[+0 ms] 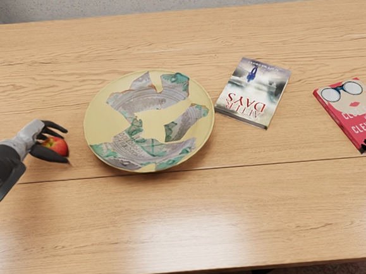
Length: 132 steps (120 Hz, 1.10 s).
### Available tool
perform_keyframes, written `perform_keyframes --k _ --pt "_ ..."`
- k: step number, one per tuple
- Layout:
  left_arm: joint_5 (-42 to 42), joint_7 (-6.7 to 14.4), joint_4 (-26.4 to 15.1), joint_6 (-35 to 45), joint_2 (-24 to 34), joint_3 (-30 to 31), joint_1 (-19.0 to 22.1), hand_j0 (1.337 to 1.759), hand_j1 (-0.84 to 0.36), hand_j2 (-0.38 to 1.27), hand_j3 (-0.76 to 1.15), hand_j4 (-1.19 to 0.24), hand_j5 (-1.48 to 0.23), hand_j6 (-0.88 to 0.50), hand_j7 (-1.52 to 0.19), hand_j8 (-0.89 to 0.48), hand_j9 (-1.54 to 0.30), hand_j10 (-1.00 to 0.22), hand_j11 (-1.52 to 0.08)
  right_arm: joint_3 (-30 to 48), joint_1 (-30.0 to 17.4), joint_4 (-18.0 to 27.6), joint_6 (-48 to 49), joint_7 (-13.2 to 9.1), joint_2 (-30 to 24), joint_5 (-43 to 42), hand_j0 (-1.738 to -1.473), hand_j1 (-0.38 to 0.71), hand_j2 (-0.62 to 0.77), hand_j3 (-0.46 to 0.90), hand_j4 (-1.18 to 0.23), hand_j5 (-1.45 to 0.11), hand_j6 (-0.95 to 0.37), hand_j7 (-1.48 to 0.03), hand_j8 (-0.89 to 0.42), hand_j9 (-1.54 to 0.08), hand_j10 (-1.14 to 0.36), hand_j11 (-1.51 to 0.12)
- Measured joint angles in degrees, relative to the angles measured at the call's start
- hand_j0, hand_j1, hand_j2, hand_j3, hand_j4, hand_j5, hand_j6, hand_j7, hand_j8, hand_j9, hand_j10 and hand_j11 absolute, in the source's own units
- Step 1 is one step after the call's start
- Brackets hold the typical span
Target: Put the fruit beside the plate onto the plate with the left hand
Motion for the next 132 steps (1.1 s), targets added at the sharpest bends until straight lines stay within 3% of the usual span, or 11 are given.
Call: perform_keyframes --k 14,22,30,36,46,63,89,109,132 --pt "0.2 -0.1 0.0 0.0 0.2 0.1 0.6 1.656 -0.29 0.08 0.00 -0.55 -0.71 -0.46 -0.72 -0.40 -0.73 -0.54 -0.73 0.0 0.0 0.0 0.0 0.0 0.0 0.0 -1.658 -0.35 0.00 0.00 0.00 0.00 0.00 0.00 0.00 0.00 0.00 0.00" --pt "0.6 -0.1 0.0 -0.1 0.3 0.0 1.0 1.653 -0.37 0.23 0.00 -0.59 -0.73 -0.39 -0.76 -0.35 -0.78 -0.55 -0.79 0.0 0.0 0.0 0.0 0.0 0.0 0.0 -1.658 -0.35 0.00 0.00 0.00 0.00 0.00 0.00 0.00 0.00 0.00 0.00" --pt "0.4 -0.1 0.0 -0.1 0.4 0.0 1.1 1.651 -0.36 0.21 0.00 -0.62 -0.77 -0.36 -0.82 -0.33 -0.82 -0.55 -0.83 0.0 0.0 0.0 0.0 0.0 0.0 0.0 -1.658 -0.35 0.00 0.00 0.00 0.00 0.00 0.00 0.00 0.00 0.00 0.00" --pt "0.1 -0.1 -0.1 -0.1 1.0 0.1 1.1 1.649 -0.43 0.36 0.00 -0.63 -0.81 -0.32 -0.86 -0.30 -0.85 -0.52 -0.86 0.0 0.0 0.0 0.0 0.0 0.0 0.0 -1.658 -0.35 0.00 0.00 0.00 0.00 0.00 0.00 0.00 0.00 0.00 0.00" --pt "-0.1 -0.1 -0.5 0.0 2.4 0.1 0.8 1.647 -0.42 0.26 0.00 -0.66 -0.84 -0.30 -0.89 -0.28 -0.89 -0.51 -0.90 0.0 0.0 0.0 0.0 0.0 0.0 0.0 -1.658 -0.35 0.00 0.00 0.00 0.00 0.00 0.00 0.00 0.00 0.00 0.00" --pt "-0.1 -0.1 -1.4 -0.1 6.1 -0.3 -0.1 1.646 -0.39 0.23 0.00 -0.68 -0.88 -0.31 -0.92 -0.28 -0.93 -0.52 -0.94 0.0 0.0 0.0 0.0 0.0 0.0 0.0 -1.658 -0.35 0.00 0.00 0.00 0.00 0.00 0.00 0.00 0.00 0.00 0.00" --pt "-0.2 -0.1 -2.0 -0.1 10.0 -0.4 -8.3 1.645 -0.34 0.17 0.00 -0.71 -0.90 -0.34 -0.93 -0.30 -0.95 -0.54 -0.96 0.0 0.0 0.0 0.0 0.0 0.0 0.0 -1.658 -0.35 0.00 0.00 0.00 0.00 0.00 0.00 0.00 0.00 0.00 0.00" --pt "-0.5 -0.1 -1.6 -0.4 5.1 -0.2 -13.1 1.645 -0.31 0.13 0.00 -0.73 -0.90 -0.37 -0.93 -0.31 -0.95 -0.56 -0.96 0.0 0.0 0.0 0.0 0.0 0.0 0.0 -1.658 -0.35 0.00 0.00 0.00 0.00 0.00 0.00 0.00 0.00 0.00 0.00" --pt "-1.4 0.0 2.5 -0.8 -9.2 1.2 -16.3 1.646 -0.30 0.11 0.00 -0.74 -0.91 -0.37 -0.94 -0.32 -0.96 -0.57 -0.97 0.0 0.0 0.0 0.0 0.0 0.0 0.0 -1.658 -0.35 0.00 0.00 0.00 0.00 0.00 0.00 0.00 0.00 0.00 0.00"
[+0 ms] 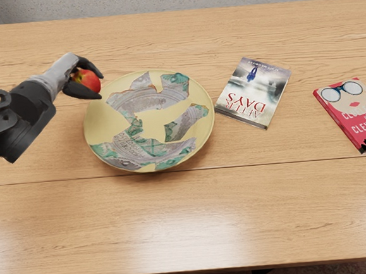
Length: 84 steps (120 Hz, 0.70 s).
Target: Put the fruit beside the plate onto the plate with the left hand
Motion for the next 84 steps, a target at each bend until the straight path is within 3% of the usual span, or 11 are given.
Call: perform_keyframes --k 34,59,68,84 --pt "-2.0 0.0 8.0 -0.5 -13.3 3.4 0.0 1.647 -0.29 0.10 0.00 -0.72 -0.92 -0.38 -0.93 -0.32 -0.96 -0.57 -0.97 0.0 0.0 0.0 0.0 0.0 0.0 0.0 -1.658 -0.35 0.00 0.00 0.00 0.00 0.00 0.00 0.00 0.00 0.00 0.00" --pt "-2.7 0.0 10.7 -2.0 -15.1 3.8 0.2 1.647 -0.30 0.12 0.00 -0.69 -0.89 -0.38 -0.89 -0.33 -0.92 -0.57 -0.94 0.0 0.0 0.0 0.0 0.0 0.0 0.0 -1.658 -0.35 0.00 0.00 0.00 0.00 0.00 0.00 0.00 0.00 0.00 0.00" --pt "-3.1 -0.1 11.3 -2.3 -15.6 3.9 0.3 1.650 -0.27 0.13 0.00 -0.62 -0.80 -0.41 -0.80 -0.36 -0.82 -0.59 -0.84 0.0 0.0 0.0 0.0 0.0 0.0 0.0 -1.658 -0.35 0.00 0.00 0.00 0.00 0.00 0.00 0.00 0.00 0.00 0.00" --pt "-3.6 -0.3 11.5 -2.5 -15.8 3.8 -1.1 1.654 -0.03 0.08 0.00 -0.37 -0.48 -0.26 -0.48 -0.23 -0.49 -0.35 -0.50 0.0 0.0 0.0 0.0 0.0 0.0 0.0 -1.658 -0.35 0.00 0.00 0.00 0.00 0.00 0.00 0.00 0.00 0.00 0.00"
